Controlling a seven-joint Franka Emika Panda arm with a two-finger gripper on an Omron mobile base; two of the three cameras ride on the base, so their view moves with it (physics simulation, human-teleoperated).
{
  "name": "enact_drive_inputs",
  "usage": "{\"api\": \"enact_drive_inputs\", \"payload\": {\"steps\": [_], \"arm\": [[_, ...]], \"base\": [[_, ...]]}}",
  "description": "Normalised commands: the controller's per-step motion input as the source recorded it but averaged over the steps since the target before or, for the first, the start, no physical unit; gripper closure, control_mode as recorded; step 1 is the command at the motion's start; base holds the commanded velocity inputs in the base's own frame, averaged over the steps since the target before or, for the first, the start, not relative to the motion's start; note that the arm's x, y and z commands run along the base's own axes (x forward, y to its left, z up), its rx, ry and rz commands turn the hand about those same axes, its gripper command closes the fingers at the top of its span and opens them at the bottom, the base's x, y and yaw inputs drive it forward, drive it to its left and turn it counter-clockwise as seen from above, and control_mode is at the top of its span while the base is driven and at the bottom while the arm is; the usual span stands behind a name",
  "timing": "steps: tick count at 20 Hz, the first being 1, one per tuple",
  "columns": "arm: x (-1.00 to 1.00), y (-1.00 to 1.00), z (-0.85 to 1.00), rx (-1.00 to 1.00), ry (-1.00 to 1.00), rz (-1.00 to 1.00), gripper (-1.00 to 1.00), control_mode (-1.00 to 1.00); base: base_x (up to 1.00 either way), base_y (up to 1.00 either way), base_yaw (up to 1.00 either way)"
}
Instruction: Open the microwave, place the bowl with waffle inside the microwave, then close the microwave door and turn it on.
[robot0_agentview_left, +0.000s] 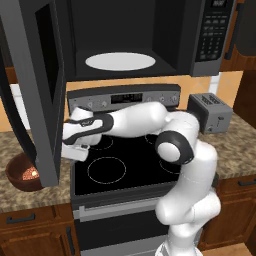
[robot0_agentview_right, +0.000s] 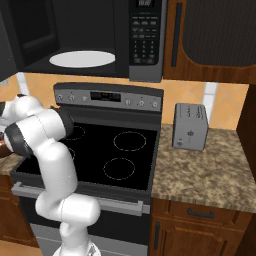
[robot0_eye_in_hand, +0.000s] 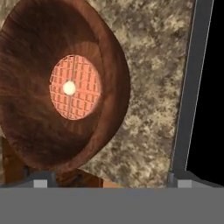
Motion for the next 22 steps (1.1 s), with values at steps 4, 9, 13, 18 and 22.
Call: {"api": "enact_drive_inputs", "payload": {"steps": [4,9,13,18,22], "arm": [[0.47,0.18,-0.18,0.0,-0.08,0.03,-1.0,-1.0],[0.25,0.16,-0.13,-0.01,-0.07,0.0,-1.0,-1.0],[0.0,0.01,-0.25,-0.07,-0.07,0.0,-1.0,-1.0],[0.0,0.02,-0.37,-0.12,-0.03,0.0,-1.0,-1.0],[0.09,0.15,-0.29,-0.08,-0.01,0.0,-1.0,-1.0]], "base": [[0.0,0.0,0.0],[0.0,0.0,0.0],[0.0,0.0,0.0],[0.0,0.0,0.0],[0.0,0.0,0.0]]}}
